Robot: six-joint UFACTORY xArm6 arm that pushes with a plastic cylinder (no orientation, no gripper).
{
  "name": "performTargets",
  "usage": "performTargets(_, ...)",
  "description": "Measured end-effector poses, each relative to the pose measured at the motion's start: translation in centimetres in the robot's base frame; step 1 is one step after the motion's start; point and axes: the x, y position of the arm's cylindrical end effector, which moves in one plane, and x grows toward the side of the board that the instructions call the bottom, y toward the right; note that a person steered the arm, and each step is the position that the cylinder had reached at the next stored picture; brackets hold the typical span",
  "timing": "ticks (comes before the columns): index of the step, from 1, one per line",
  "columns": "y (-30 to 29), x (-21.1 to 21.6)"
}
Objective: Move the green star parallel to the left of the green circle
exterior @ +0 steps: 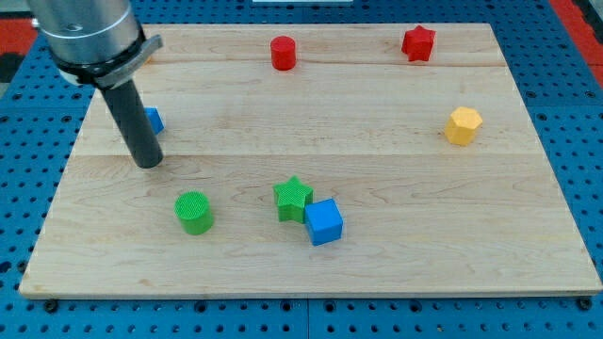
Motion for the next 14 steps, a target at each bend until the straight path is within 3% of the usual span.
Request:
performTargets(1,-3.4,1.2)
performTargets(3,1.0,3.7)
performTargets(4,0.4,3.8)
performTargets(6,-4.3,4.1)
performTargets(8,3.8,5.5)
performTargets(10,4.0,7.5)
performTargets(12,16.0,10.1)
performTargets(13,10.9,10.0)
performTargets(14,9.5,10.0)
